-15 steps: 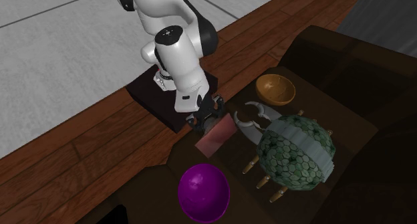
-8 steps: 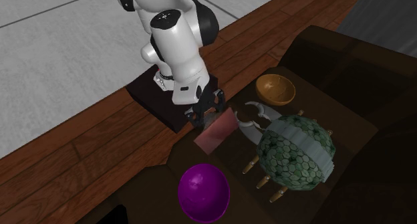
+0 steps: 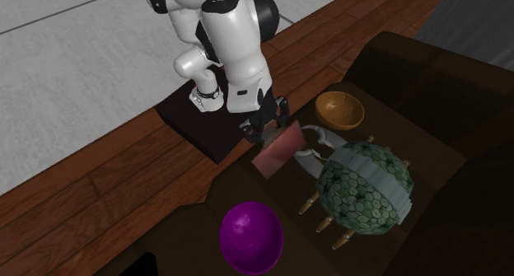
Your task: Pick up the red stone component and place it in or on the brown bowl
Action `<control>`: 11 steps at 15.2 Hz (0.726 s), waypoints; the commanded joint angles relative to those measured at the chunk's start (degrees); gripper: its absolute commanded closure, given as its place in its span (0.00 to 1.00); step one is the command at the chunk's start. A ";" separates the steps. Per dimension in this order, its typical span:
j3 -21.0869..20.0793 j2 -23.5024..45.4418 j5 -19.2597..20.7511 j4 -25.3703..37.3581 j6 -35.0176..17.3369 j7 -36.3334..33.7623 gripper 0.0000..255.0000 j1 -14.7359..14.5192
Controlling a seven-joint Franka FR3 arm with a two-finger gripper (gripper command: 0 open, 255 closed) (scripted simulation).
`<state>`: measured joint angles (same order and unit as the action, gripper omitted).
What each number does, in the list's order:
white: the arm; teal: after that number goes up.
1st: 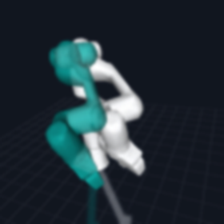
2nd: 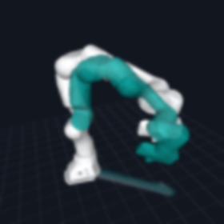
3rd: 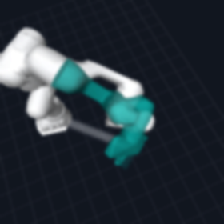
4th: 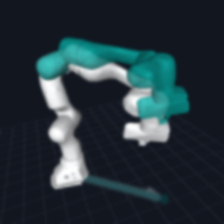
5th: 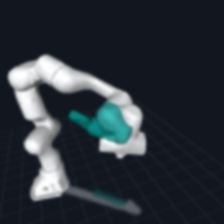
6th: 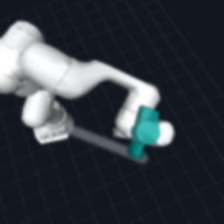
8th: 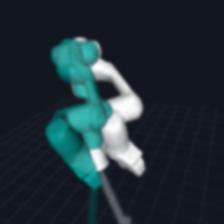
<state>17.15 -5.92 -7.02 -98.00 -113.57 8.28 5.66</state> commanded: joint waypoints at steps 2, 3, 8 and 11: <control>-2.63 -1.50 1.85 -2.02 -1.18 -4.75 1.00 -1.72; -3.49 -1.82 2.38 -2.55 -1.54 -6.27 1.00 -2.27; -7.81 -2.48 4.78 -4.11 -2.93 -13.78 1.00 -4.85; -10.38 -2.16 6.09 -4.21 -3.49 -18.23 1.00 -6.34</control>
<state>7.97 -8.15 -1.55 -102.14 -116.74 -7.79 0.02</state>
